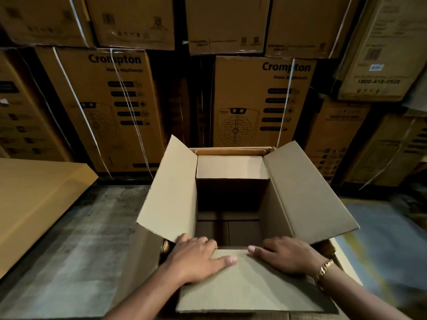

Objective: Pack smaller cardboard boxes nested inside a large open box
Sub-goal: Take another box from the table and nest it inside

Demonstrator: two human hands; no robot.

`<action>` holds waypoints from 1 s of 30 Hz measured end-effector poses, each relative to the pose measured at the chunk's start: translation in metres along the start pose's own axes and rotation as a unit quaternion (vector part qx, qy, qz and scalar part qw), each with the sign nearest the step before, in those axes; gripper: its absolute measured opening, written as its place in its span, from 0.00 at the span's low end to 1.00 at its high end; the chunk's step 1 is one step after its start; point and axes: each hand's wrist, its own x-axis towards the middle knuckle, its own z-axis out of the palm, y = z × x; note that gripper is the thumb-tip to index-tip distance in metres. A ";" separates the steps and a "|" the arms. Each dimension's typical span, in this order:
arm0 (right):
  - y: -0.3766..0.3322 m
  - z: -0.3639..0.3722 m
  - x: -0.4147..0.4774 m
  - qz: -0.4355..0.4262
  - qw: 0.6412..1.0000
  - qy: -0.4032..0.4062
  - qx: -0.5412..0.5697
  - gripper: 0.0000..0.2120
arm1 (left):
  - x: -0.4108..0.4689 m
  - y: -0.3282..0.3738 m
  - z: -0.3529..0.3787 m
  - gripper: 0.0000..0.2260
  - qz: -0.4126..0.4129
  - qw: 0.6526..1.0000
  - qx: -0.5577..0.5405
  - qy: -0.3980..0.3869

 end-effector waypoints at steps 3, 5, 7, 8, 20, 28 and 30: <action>-0.006 -0.022 0.047 0.011 0.998 -0.067 -0.004 0.37 | 0.030 -0.001 -0.030 0.41 -0.009 0.999 0.036 -0.012; -0.007 -0.034 0.087 0.020 0.998 -0.059 -0.022 0.38 | 0.059 -0.005 -0.050 0.38 -0.017 0.997 0.071 0.008; -0.005 -0.041 0.128 0.031 0.997 -0.061 -0.028 0.39 | 0.090 -0.009 -0.069 0.37 -0.040 0.995 0.092 0.016; -0.003 -0.041 0.146 0.034 0.997 -0.066 -0.032 0.39 | 0.106 -0.011 -0.077 0.37 -0.053 0.994 0.095 0.019; 0.032 -0.114 0.243 0.047 0.955 0.282 -0.076 0.42 | 0.219 -0.058 -0.170 0.23 -0.088 0.974 0.040 0.204; 0.065 -0.176 0.292 0.099 0.964 0.246 0.016 0.41 | 0.301 -0.094 -0.158 0.39 -0.127 0.963 0.054 0.230; 0.074 -0.180 0.307 0.102 0.969 0.218 0.056 0.39 | 0.314 -0.097 -0.153 0.40 -0.143 0.962 0.042 0.227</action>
